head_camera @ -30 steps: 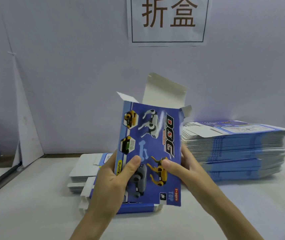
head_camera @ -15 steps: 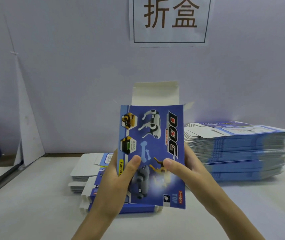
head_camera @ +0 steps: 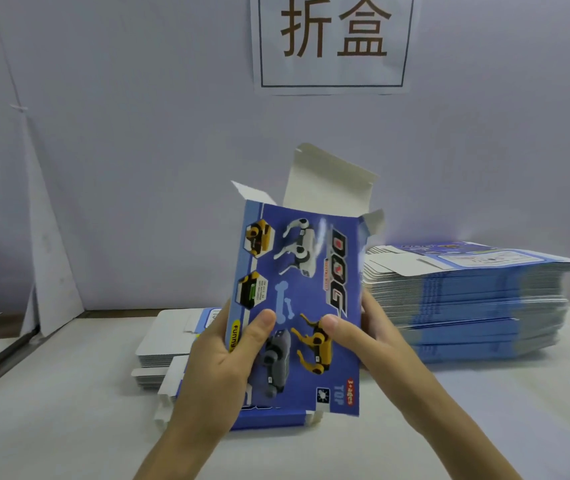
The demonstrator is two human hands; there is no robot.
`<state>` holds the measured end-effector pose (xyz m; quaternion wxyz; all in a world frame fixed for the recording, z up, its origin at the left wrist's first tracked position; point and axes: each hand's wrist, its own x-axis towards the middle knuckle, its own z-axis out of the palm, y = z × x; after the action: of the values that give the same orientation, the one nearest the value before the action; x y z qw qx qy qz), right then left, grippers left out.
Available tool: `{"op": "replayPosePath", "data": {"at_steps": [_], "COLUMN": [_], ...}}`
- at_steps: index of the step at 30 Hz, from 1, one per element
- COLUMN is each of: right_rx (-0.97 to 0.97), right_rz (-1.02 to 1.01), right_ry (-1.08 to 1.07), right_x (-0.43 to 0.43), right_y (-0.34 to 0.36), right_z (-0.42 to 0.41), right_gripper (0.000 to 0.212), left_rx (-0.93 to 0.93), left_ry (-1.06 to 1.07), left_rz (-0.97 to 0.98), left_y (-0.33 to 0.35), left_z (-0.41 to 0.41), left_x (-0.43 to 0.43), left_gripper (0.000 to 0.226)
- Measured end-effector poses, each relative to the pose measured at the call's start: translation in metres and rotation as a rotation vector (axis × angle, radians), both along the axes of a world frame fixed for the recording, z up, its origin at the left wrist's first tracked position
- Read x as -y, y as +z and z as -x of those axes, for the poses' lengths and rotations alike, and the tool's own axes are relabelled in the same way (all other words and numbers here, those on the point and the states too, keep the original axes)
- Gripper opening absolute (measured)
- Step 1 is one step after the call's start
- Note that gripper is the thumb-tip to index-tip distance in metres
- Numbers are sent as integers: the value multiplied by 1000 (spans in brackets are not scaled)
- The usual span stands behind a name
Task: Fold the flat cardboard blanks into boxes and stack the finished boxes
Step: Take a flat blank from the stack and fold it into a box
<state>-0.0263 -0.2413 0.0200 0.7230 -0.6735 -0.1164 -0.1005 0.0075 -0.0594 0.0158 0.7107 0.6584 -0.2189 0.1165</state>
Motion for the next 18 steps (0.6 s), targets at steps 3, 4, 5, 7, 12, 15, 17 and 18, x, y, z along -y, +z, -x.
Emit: {"op": "replayPosePath", "data": {"at_steps": [3, 4, 5, 7, 12, 15, 17, 18], "right_rx": [40, 53, 65, 81, 104, 82, 82, 72], "right_rz": [46, 54, 56, 57, 56, -16, -48, -64], "right_ry": [42, 57, 64, 53, 17, 37, 27, 20], "right_x": [-1, -2, -3, -4, -2, -3, -5, -6], "right_y": [2, 3, 2, 2, 4, 2, -1, -2], "right_z": [4, 5, 5, 6, 6, 4, 0, -1], "right_gripper": [62, 60, 55, 44, 58, 59, 58, 60], "left_rx": [-20, -25, -31, -57, -82, -105, -62, -36], "left_ry": [-30, -36, -47, -72, -35, -25, 0, 15], "left_rz": [18, 23, 23, 3, -3, -12, 0, 2], "left_y": [3, 2, 1, -1, -8, -5, -4, -3], "left_z": [-3, -4, -4, -3, 0, 0, 2, 2], "left_x": [-3, -5, -5, -2, 7, 7, 6, 5], "left_gripper": [47, 49, 54, 65, 64, 55, 38, 31]}}
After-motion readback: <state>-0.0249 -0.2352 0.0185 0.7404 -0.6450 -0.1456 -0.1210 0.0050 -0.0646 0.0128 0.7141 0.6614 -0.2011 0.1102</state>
